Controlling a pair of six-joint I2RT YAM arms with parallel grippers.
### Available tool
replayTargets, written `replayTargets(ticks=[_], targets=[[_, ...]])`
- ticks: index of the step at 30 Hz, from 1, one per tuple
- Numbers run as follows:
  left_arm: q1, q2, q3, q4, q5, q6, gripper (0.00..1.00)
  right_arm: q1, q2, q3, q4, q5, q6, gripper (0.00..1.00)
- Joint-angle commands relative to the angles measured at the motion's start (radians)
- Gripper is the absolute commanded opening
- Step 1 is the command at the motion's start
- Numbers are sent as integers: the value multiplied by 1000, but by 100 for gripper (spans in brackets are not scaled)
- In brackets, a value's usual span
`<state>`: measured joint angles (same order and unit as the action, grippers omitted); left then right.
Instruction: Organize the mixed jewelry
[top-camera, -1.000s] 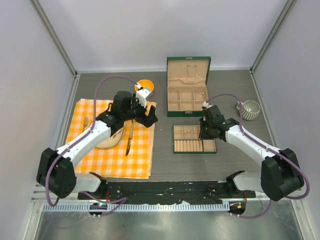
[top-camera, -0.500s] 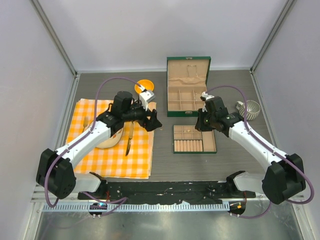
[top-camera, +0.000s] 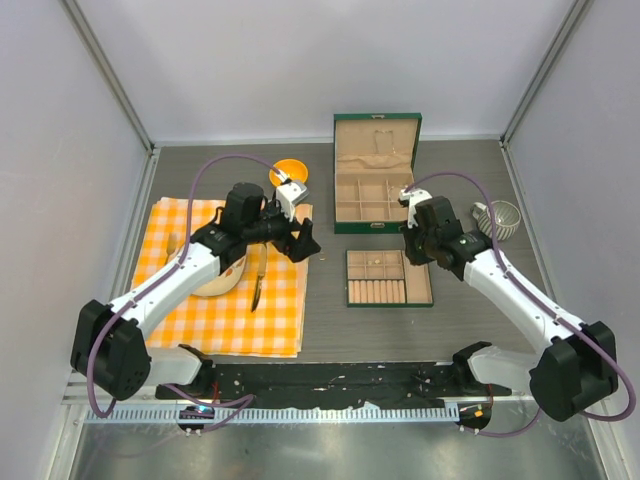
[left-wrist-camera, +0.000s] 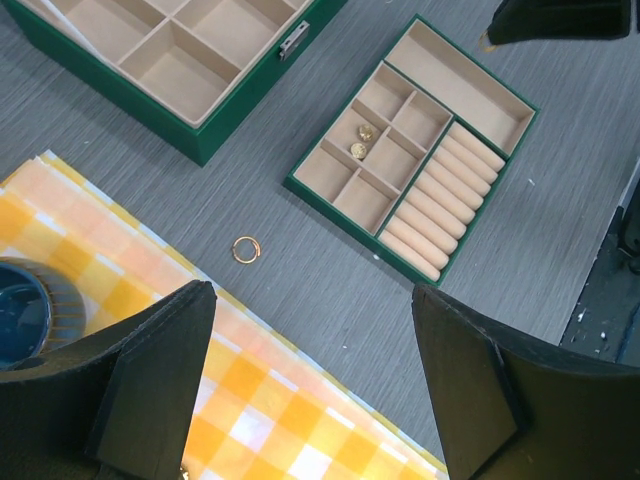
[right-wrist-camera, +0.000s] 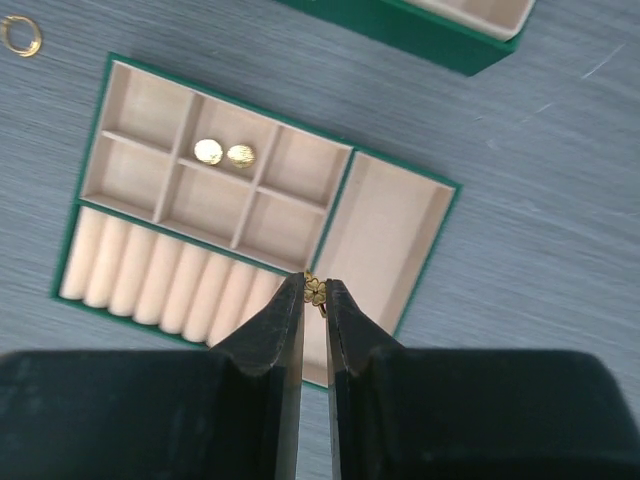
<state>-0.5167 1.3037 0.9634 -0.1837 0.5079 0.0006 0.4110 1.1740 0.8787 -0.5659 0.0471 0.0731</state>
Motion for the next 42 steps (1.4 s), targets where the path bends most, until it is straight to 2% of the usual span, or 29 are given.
replayTargets(ticks=[1, 5, 9, 15, 21, 23, 32, 38, 42], targets=[[-3, -37, 14, -13, -25, 32, 84, -18, -42, 83, -49, 76, -229, 1], [-3, -40, 18, -28, -43, 39, 84, -23, -27, 184, -106, 54, -343, 1], [-3, -41, 21, -30, -75, 27, 84, -26, 39, 276, -187, 47, -313, 1], [-3, -29, 14, -40, -126, 6, 84, -26, 122, 302, -252, -22, -76, 1], [-2, 12, 81, -158, -227, 71, 84, -26, 108, 189, -218, -147, 179, 1], [3, 43, 142, -242, -268, 72, 83, -24, 81, 122, -200, -156, 237, 1], [6, 132, 342, -442, -385, 150, 83, 20, 39, -13, -197, -40, 421, 1], [6, 215, 428, -445, -385, 81, 83, 38, 62, 9, -170, 124, 451, 1], [6, 235, 439, -428, -378, 53, 83, 41, 82, -10, -140, 141, 481, 1]])
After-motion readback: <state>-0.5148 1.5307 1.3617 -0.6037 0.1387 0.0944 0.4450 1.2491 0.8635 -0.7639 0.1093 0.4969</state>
